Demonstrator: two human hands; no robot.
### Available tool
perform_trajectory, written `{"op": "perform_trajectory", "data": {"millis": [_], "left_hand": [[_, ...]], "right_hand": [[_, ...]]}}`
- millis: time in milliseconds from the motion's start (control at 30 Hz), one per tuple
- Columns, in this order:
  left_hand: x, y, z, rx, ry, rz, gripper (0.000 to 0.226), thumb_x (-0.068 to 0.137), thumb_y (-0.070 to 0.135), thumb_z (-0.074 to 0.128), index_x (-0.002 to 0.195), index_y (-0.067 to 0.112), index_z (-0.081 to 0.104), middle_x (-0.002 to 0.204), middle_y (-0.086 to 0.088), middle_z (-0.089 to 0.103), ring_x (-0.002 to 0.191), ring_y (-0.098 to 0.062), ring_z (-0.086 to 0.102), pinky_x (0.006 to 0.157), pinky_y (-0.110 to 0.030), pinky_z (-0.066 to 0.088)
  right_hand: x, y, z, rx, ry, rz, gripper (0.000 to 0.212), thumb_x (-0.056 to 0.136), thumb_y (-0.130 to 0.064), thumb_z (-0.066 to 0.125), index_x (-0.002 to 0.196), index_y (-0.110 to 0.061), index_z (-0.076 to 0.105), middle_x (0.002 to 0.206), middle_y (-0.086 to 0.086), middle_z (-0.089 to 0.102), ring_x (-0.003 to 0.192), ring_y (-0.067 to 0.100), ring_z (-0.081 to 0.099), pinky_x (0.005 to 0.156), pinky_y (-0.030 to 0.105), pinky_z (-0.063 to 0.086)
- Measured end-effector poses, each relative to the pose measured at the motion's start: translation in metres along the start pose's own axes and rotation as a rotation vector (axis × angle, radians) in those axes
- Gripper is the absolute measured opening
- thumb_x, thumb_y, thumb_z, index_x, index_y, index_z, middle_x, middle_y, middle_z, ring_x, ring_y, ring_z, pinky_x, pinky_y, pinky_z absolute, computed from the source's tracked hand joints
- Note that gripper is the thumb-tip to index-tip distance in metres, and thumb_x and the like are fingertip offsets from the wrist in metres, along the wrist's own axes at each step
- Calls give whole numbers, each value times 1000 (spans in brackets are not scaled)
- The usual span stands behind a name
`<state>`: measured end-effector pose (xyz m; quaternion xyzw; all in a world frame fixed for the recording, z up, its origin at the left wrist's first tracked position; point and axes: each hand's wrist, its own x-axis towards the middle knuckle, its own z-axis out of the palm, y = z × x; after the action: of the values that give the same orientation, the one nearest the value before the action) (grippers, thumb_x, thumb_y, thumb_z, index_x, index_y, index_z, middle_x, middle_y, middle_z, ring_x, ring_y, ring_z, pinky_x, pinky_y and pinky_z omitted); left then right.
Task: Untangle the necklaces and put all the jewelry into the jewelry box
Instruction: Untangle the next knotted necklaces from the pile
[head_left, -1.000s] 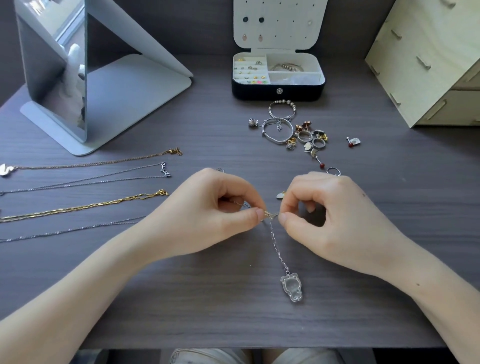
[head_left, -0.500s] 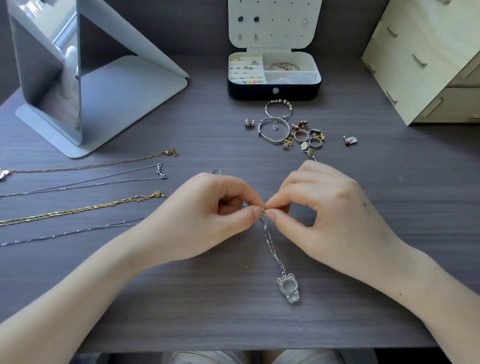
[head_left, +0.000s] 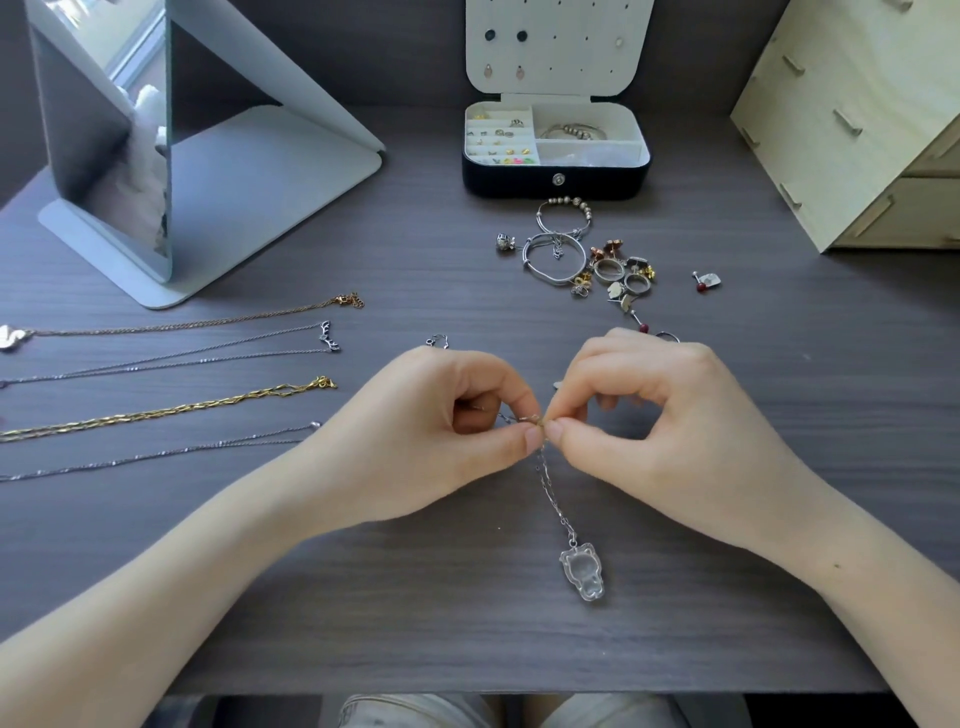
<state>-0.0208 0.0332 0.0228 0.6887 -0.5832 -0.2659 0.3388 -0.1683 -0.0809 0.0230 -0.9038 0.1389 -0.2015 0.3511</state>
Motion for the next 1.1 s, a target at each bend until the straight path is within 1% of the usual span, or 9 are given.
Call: {"op": "perform_trajectory", "data": {"millis": [133,333,433,600,733,800,867,967,1100], "left_hand": [[-1,-1,0,-42,-33,10,6,76,32,60,72,27,60,51,6,28,50,-9,25,47,-18,22],[0,-1,0,-70,-67,-20,7,74,32,58,69,27,57,49,9,30,49,-9,27,48,-18,24],[0,-1,-1,-97,-88,-36,8,74,32,58,70,25,57,49,8,31,49,-8,26,48,-20,24],[1,0,-2,-118,-95,-52,10,74,32,57,69,23,56,52,5,33,50,-10,27,47,-20,24],[0,1,-2,-111,-92,-58,9,73,31,56,67,24,55,50,8,32,48,-8,26,47,-18,24],[0,1,-1,-92,-71,-56,8,72,31,56,67,24,55,50,7,33,49,-8,27,48,-17,25],[-1,2,1,-72,-40,-49,7,71,30,56,67,24,55,49,8,33,50,-9,27,49,-16,26],[-1,2,2,-46,-20,-34,9,71,31,56,68,23,55,49,8,32,50,-9,28,49,-17,26],[-1,2,3,-45,-12,-39,10,71,32,56,68,23,56,50,8,33,50,-8,28,49,-17,27]], "right_hand": [[1,-2,-3,94,-52,72,8,70,-19,63,63,-22,65,62,-11,56,66,8,45,63,11,33],[2,-4,-4,121,-124,165,8,70,-26,58,62,-26,59,55,-14,48,54,2,42,52,10,32],[3,-3,-4,103,-141,156,7,72,-28,57,65,-26,59,57,-14,49,56,2,44,55,11,33],[2,1,-6,-12,-136,12,8,77,-30,54,72,-24,56,73,-12,56,75,3,46,70,11,33],[4,1,-5,-183,-82,-161,9,77,-19,53,72,-12,57,80,-3,60,77,10,45,75,11,33],[4,-1,-5,-196,-58,-192,8,76,-15,53,71,-9,56,78,-1,60,76,9,45,74,11,33],[2,-2,-5,-139,-62,-157,7,75,-16,52,70,-12,55,74,-1,59,71,3,42,70,10,33],[1,-4,-3,8,-87,-27,6,72,-23,52,68,-19,55,70,-1,60,64,6,46,62,12,36],[1,-6,0,269,-87,135,9,70,-15,56,64,-21,56,71,4,64,57,6,49,57,21,43]]}}
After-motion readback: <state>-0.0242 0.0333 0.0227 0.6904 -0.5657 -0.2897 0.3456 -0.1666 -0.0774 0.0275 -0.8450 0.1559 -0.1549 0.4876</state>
